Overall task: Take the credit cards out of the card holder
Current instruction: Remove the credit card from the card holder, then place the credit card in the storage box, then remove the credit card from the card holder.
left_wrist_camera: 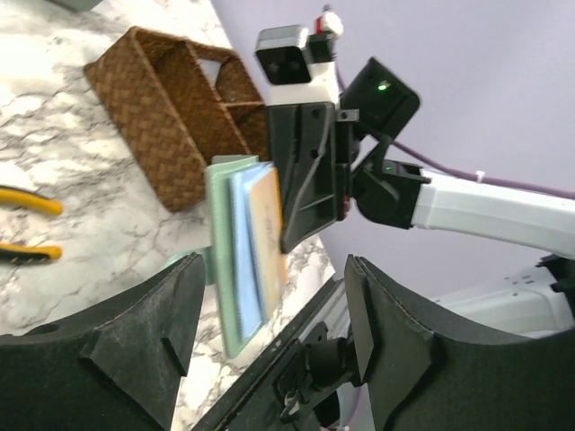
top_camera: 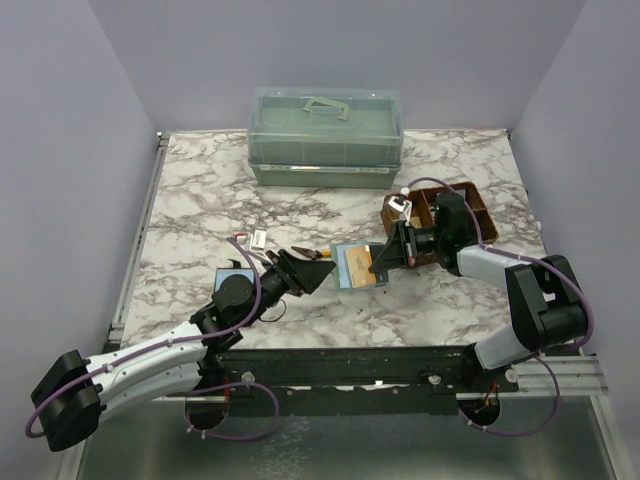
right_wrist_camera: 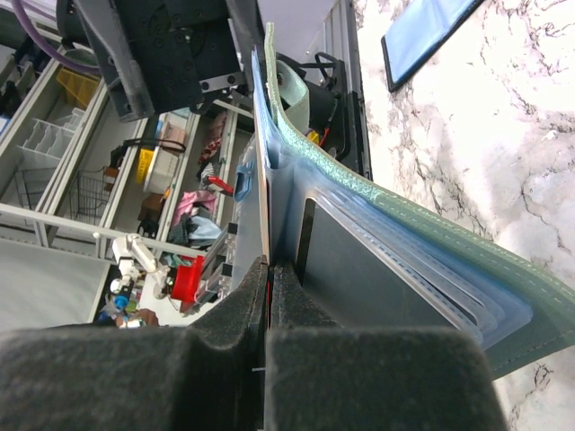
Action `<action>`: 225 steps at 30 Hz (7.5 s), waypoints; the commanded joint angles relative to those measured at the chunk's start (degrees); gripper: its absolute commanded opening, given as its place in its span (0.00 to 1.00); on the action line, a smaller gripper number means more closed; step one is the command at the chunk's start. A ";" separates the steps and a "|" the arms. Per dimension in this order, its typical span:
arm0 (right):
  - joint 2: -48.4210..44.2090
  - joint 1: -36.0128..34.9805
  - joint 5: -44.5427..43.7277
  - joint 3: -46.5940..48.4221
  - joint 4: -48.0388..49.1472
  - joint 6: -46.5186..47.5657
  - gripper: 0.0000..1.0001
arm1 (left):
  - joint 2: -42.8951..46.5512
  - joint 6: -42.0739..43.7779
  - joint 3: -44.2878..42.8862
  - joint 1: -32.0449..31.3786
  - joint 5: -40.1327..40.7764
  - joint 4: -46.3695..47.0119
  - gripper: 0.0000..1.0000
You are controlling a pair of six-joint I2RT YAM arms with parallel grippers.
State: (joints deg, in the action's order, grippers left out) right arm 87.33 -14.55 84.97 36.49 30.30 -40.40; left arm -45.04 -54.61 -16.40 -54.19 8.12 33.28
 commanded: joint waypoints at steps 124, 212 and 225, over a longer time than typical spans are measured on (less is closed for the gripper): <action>2.64 2.70 0.24 32.19 -82.21 81.04 0.66 | -18.67 -8.37 7.38 15.06 -40.87 30.24 0.00; 9.09 -12.35 -22.65 13.27 -40.55 31.77 0.00 | 3.98 -13.89 13.10 10.00 -13.61 -11.64 0.48; 8.50 -11.85 -15.71 12.54 -37.58 30.91 0.00 | 32.14 -16.83 8.83 10.20 -11.12 -33.14 0.87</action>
State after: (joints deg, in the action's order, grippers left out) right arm 97.27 -26.89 65.91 48.97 -9.10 -9.45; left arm -5.37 -70.46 -7.92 -44.05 -0.01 1.13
